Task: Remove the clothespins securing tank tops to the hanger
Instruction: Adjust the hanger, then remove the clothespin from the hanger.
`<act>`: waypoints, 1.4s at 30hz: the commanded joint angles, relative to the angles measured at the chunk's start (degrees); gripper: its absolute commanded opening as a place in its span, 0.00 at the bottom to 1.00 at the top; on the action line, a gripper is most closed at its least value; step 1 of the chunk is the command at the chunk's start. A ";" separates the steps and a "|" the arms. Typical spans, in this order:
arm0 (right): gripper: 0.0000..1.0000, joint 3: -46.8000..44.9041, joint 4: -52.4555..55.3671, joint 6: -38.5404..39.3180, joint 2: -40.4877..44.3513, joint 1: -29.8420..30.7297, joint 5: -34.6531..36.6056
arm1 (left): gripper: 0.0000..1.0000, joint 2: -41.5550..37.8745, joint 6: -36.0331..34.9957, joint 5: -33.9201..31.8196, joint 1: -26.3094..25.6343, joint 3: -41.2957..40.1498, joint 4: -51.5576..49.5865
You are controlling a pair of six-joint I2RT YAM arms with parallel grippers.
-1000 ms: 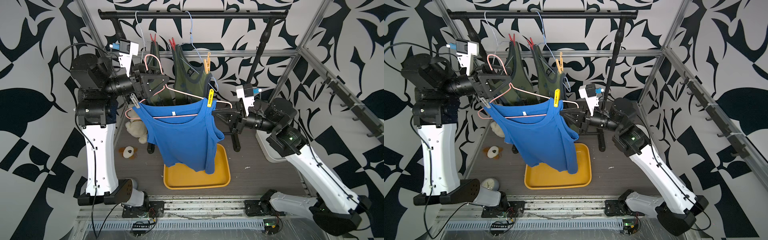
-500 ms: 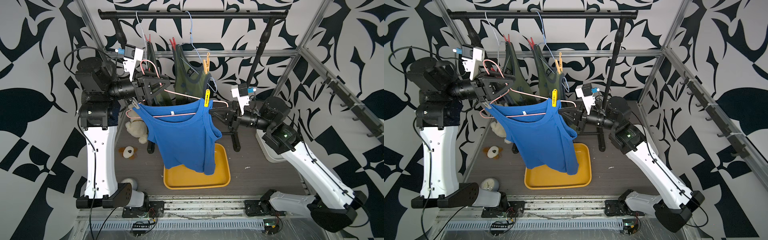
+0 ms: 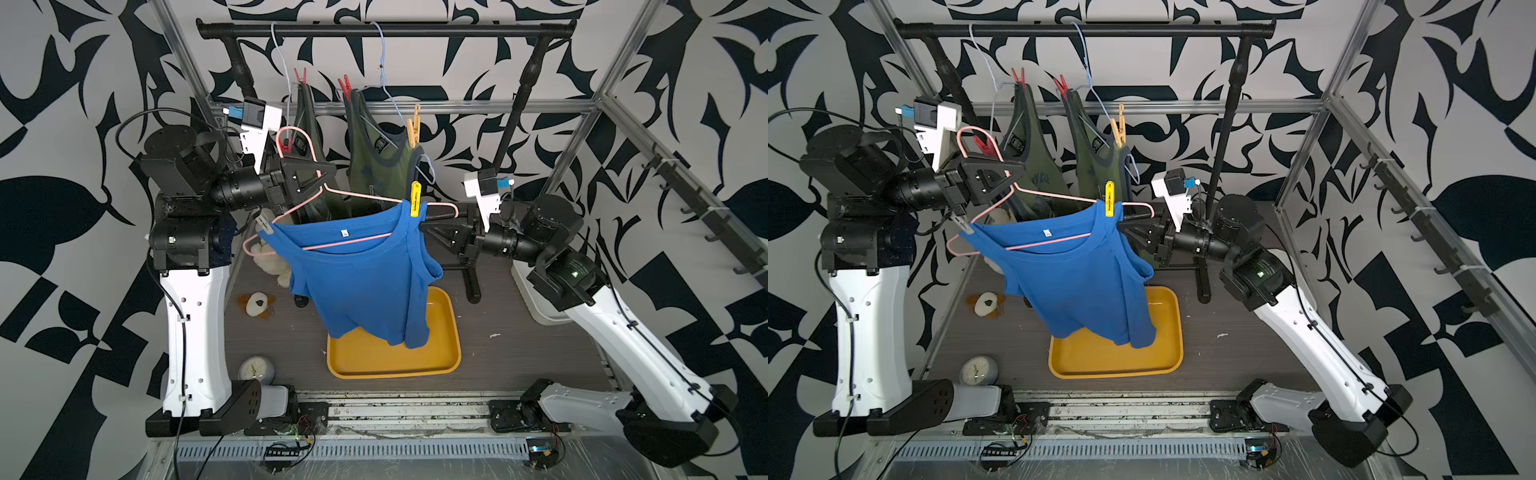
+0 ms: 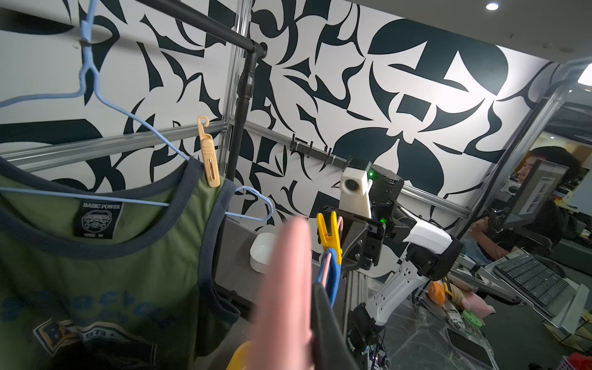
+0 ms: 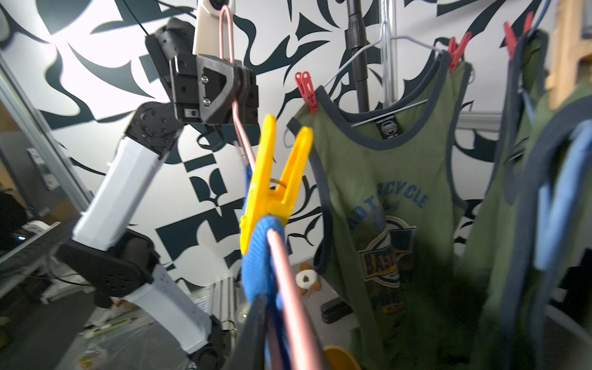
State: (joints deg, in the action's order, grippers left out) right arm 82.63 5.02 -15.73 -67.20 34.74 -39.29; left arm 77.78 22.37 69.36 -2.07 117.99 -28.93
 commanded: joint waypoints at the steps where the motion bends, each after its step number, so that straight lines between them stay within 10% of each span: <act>1: 0.37 1.38 0.46 3.94 1.73 -0.07 6.08 | 0.00 -1.28 -3.33 -1.51 -0.25 -1.29 -5.11; 12: 0.73 0.18 13.46 12.42 8.22 -1.16 13.39 | 0.00 -2.32 -16.84 -1.27 -0.30 -3.16 -17.33; 24: 0.66 4.95 8.10 2.50 0.25 -8.63 -11.89 | 0.00 -2.36 -23.57 7.98 -0.70 -6.42 -23.44; 42: 0.65 -1.31 -6.93 -8.87 -3.53 -9.00 -17.65 | 0.00 -2.37 -25.23 4.90 -3.72 -7.47 -23.58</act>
State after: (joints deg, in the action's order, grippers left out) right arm 81.78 3.40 -22.48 -71.92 25.82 -54.96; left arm 76.16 -1.98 74.08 -5.54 110.96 -52.34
